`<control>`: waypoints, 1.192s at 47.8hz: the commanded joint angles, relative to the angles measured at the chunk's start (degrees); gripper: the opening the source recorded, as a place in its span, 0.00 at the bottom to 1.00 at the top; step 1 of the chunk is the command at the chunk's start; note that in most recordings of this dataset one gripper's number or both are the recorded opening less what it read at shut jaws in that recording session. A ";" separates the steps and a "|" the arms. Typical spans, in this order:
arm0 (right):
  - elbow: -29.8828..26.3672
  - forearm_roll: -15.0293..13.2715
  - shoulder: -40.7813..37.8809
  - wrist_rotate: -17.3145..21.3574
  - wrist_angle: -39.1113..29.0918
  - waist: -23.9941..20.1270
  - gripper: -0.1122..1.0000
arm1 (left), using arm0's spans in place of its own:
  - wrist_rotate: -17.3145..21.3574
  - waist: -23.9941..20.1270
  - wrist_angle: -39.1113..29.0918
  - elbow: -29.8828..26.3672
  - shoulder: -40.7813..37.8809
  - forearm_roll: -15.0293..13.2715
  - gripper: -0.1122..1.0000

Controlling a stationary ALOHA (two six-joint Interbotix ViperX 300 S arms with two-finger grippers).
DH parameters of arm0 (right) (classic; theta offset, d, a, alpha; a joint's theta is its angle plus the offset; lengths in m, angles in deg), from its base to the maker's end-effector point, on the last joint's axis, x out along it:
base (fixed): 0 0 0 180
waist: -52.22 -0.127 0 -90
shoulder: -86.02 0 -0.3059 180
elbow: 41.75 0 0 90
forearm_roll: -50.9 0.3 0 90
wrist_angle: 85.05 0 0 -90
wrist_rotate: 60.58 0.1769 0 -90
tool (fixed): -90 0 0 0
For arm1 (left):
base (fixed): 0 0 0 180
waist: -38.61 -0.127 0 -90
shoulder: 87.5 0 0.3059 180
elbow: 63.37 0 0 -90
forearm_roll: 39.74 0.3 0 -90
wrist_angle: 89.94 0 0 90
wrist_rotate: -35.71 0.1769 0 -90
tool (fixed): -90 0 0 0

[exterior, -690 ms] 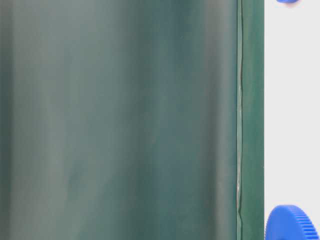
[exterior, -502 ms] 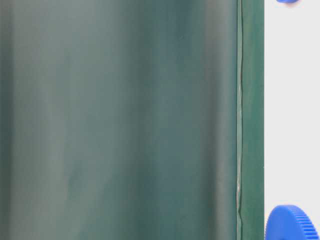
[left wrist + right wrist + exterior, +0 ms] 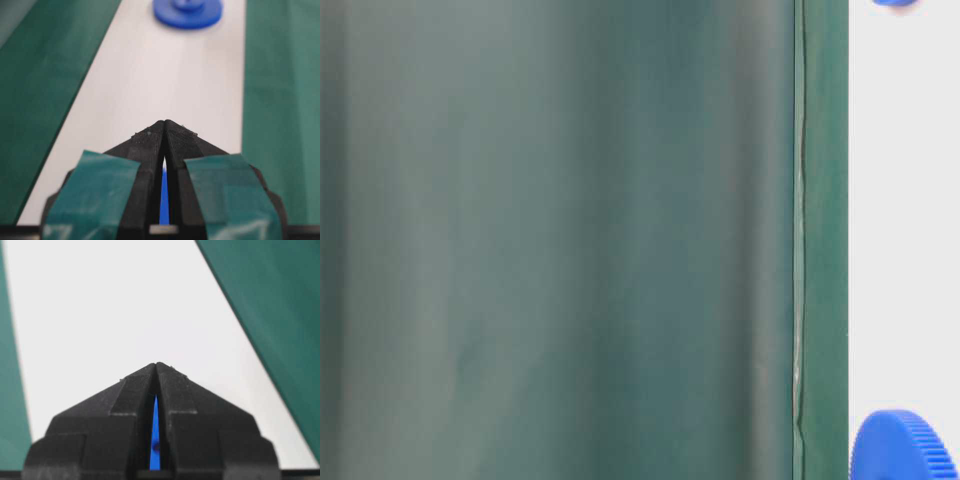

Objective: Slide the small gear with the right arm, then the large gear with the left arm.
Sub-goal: 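Lower the right gripper onto the hub of the small blue gear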

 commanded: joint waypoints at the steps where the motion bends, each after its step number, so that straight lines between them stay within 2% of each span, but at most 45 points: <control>1: -0.35 0.18 -2.81 -0.09 0.09 0.70 0.57 | 0.00 -0.70 -0.26 -0.26 -0.79 -0.18 0.10; 14: -0.09 0.18 -12.48 0.00 2.29 0.70 0.57 | 0.00 -0.88 -0.26 0.09 -0.88 -0.18 0.10; 23: 0.18 0.26 -15.73 0.00 2.72 0.70 0.57 | -0.26 -0.88 -0.26 0.09 -0.88 -0.18 0.10; 57: 1.85 1.23 -17.40 0.09 6.42 0.35 0.57 | -0.53 -0.88 -0.26 0.09 -0.97 -0.18 0.10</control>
